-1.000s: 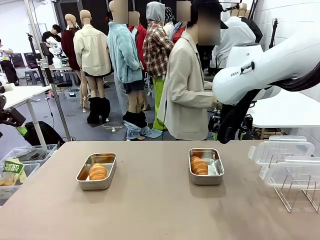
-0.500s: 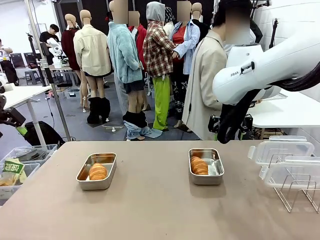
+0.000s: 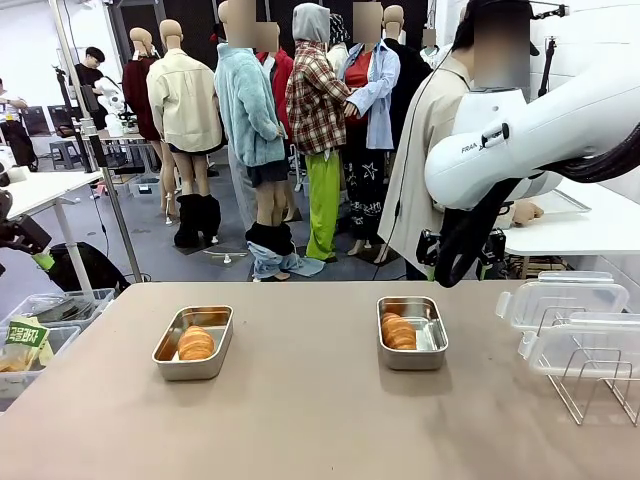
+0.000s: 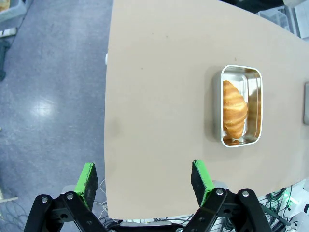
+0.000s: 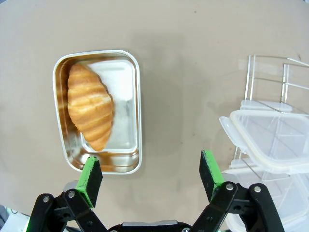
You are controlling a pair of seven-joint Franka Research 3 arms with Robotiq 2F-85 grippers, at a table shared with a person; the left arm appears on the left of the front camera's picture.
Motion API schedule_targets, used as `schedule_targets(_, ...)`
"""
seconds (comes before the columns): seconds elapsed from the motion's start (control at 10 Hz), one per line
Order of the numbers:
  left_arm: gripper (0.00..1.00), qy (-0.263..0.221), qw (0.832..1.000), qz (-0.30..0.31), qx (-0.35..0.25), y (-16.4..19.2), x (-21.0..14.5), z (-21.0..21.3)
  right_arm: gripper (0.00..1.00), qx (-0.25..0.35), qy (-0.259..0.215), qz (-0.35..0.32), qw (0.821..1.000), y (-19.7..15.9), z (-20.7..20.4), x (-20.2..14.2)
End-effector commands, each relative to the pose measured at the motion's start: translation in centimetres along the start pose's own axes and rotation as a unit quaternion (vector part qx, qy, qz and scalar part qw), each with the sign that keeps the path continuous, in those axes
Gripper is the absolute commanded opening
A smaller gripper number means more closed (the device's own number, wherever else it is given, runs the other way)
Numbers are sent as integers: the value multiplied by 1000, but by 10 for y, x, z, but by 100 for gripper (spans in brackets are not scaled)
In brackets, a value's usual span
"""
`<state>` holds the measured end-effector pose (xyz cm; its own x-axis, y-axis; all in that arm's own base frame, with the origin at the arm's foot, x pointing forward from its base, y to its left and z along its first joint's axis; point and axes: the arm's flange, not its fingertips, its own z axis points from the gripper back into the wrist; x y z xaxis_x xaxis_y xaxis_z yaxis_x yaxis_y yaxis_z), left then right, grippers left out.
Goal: Place the bread in airtight containers.
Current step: Pick up one Airtight Container lid and hand it to the human.
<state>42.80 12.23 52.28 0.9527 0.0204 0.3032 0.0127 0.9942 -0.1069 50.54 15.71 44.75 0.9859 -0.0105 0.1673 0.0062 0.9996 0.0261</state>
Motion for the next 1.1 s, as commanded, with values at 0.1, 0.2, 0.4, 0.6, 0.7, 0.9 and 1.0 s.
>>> schedule_targets(0.1, 100, -4, 1000, 2, 1, 1, -1, 1, 100, 2, -5, -8, 1000, 2, -2, 1)
schedule_targets(0.2, 100, -4, 1000, 2, 1, 1, -1, 1, 100, 2, -5, -8, 1000, 2, -2, 1)
schedule_targets(0.4, 100, -4, 1000, 2, 1, 1, -1, 1, 100, 2, -5, -8, 1000, 2, -2, 1)
schedule_targets(0.6, 100, -4, 1000, 2, 1, 1, -1, 1, 100, 2, -5, -8, 1000, 2, -2, 1)
schedule_targets(0.7, 100, -4, 1000, 2, 1, 1, -1, 1, 100, 2, -5, -8, 1000, 2, -2, 1)
schedule_targets(0.9, 100, -4, 1000, 2, 1, 1, -1, 1, 100, 2, -5, -8, 1000, 2, -2, 1)
schedule_targets(1.0, 100, -4, 1000, 2, 1, 1, -1, 1, 100, 2, -5, -8, 1000, 2, -2, 1)
